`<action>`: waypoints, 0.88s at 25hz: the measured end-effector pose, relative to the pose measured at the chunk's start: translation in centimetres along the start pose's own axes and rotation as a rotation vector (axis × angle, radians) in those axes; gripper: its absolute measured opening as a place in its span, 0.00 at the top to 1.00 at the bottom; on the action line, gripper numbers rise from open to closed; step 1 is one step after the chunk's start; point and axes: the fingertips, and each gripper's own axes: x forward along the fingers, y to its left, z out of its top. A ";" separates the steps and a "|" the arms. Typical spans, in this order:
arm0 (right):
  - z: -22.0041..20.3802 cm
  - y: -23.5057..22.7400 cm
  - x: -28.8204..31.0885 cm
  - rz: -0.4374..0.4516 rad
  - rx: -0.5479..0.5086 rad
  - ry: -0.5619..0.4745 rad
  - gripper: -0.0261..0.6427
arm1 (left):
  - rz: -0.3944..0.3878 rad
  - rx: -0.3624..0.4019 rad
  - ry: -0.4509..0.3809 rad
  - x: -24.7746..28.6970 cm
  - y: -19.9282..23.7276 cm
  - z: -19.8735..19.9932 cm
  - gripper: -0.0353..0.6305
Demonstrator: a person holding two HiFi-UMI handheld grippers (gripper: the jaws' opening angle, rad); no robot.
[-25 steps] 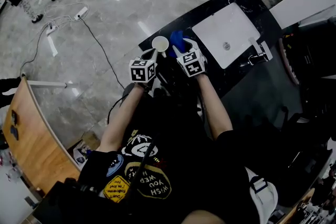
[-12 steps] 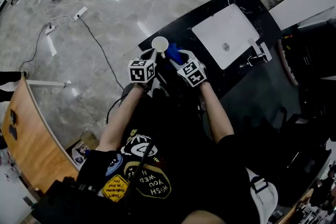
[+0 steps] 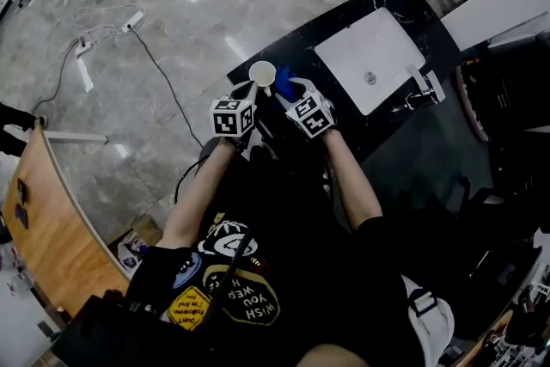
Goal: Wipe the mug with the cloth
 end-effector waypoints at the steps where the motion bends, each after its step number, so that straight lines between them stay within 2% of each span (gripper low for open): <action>1: -0.2 1.2 -0.1 0.036 -0.008 -0.002 0.72 | 0.001 0.000 0.000 0.0 0.0 0.0 0.94; 3: -0.6 3.0 -0.4 0.100 -0.025 -0.013 0.72 | 0.003 -0.002 -0.002 -0.1 0.1 0.1 0.94; 5: -0.7 3.2 -0.9 0.113 -0.028 -0.021 0.72 | 0.003 -0.005 -0.005 -0.1 0.2 0.1 0.94; 7: 0.3 0.9 -1.6 0.041 0.024 -0.064 0.72 | 0.003 -0.006 -0.006 -0.2 0.2 0.1 0.94; 10: 2.1 -4.1 -2.5 -0.140 0.139 -0.128 0.72 | 0.005 -0.008 -0.004 -0.1 0.2 0.0 0.94; 12: 2.6 -5.7 -2.4 -0.197 0.181 -0.130 0.72 | 0.005 -0.009 -0.003 -0.2 0.2 -0.1 0.94; 14: 2.6 -5.1 -1.4 -0.173 0.161 -0.105 0.72 | 0.005 -0.009 -0.001 -0.2 0.2 -0.1 0.94; 19: 0.4 1.7 0.3 0.040 -0.035 -0.010 0.72 | -0.001 -0.007 0.006 0.0 0.0 -0.2 0.94; 22: -0.7 3.8 -0.2 0.110 -0.073 0.005 0.72 | 0.005 -0.009 0.001 -0.1 0.1 -0.2 0.94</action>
